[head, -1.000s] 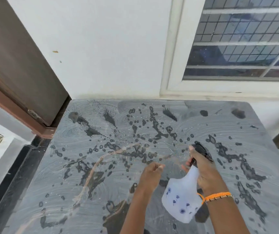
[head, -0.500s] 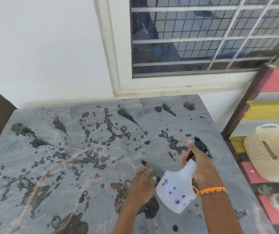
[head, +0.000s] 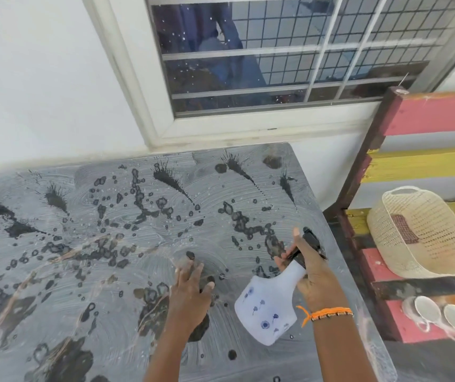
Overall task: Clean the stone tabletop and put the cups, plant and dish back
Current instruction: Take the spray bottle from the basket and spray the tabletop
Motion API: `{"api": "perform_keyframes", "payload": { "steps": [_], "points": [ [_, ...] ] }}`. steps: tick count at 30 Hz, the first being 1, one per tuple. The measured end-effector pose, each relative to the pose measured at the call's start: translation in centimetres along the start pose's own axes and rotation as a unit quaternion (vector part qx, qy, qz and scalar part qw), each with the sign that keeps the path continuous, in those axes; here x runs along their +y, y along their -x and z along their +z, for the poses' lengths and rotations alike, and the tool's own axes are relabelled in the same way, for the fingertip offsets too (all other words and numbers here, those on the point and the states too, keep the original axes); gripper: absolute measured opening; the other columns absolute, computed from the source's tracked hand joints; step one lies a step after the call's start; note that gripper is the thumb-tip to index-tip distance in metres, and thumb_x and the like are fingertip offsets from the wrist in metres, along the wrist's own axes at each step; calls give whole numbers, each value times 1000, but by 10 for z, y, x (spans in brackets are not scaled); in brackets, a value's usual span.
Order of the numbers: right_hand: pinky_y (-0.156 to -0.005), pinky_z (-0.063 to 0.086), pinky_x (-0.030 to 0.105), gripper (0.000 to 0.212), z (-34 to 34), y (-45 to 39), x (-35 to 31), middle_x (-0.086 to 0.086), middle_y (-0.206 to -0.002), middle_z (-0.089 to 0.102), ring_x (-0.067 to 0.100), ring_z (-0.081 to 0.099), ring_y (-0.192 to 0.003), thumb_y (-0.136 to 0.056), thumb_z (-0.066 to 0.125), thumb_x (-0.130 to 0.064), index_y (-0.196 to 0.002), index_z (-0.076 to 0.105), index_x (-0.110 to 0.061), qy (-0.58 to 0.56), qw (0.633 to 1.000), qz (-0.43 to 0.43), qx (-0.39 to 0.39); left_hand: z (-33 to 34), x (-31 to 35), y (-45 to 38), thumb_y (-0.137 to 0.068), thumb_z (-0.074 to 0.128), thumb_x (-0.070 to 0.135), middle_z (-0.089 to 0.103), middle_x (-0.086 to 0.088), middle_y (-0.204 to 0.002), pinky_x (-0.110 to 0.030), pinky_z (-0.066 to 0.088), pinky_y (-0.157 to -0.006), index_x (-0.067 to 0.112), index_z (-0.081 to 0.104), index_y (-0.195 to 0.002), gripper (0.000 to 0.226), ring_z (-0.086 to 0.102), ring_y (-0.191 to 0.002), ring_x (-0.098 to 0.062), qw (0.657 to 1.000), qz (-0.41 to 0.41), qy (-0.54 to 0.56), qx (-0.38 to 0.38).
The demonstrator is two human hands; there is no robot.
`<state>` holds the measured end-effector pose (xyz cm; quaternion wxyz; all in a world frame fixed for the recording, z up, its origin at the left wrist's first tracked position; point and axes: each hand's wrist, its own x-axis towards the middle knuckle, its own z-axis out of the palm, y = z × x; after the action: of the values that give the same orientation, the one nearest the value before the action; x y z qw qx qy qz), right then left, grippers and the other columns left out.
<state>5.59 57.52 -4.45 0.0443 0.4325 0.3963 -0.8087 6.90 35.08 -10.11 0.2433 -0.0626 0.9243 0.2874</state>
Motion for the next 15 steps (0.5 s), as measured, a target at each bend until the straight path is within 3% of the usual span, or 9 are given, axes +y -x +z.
{"api": "perform_keyframes", "payload": {
  "steps": [3,6,9,13,15],
  "points": [
    [-77,54,47,34,1,13,11,7,-51,53,23,50,-59,-84,65,-25,-58,54,-6,43,996,10,-76,6,7,12,-94,46,35,2,2,-158,-44,4,-117,23,20,-147,60,-8,-145,-22,1000,18,-10,22],
    [-77,57,48,33,8,31,35,9,-62,53,23,51,-70,-82,68,-30,-62,57,-6,167,976,-35,-133,9,7,25,-91,50,36,-4,1,-158,-44,-1,-116,23,11,-148,70,-13,-144,-24,997,42,-53,22],
    [-72,59,45,34,16,45,58,10,-66,50,24,48,-75,-82,68,-32,-65,56,-6,221,964,-40,-142,9,-4,40,-87,57,36,-7,3,-158,-43,-5,-116,24,6,-148,80,-16,-144,-24,996,49,-75,24],
    [-52,56,32,44,27,50,71,10,-52,47,19,49,-52,-84,66,-34,-55,52,-4,257,960,9,-108,7,-27,58,-83,62,35,-7,5,-157,-44,-4,-116,25,5,-147,87,-16,-144,-22,996,45,-65,41],
    [-54,57,34,41,30,54,77,11,-52,51,20,51,-54,-84,66,-33,-58,55,-3,250,959,44,-127,3,-44,69,-81,64,36,-7,5,-157,-43,-3,-116,24,3,-148,91,-15,-144,-22,996,37,-65,50]
  ]
}}
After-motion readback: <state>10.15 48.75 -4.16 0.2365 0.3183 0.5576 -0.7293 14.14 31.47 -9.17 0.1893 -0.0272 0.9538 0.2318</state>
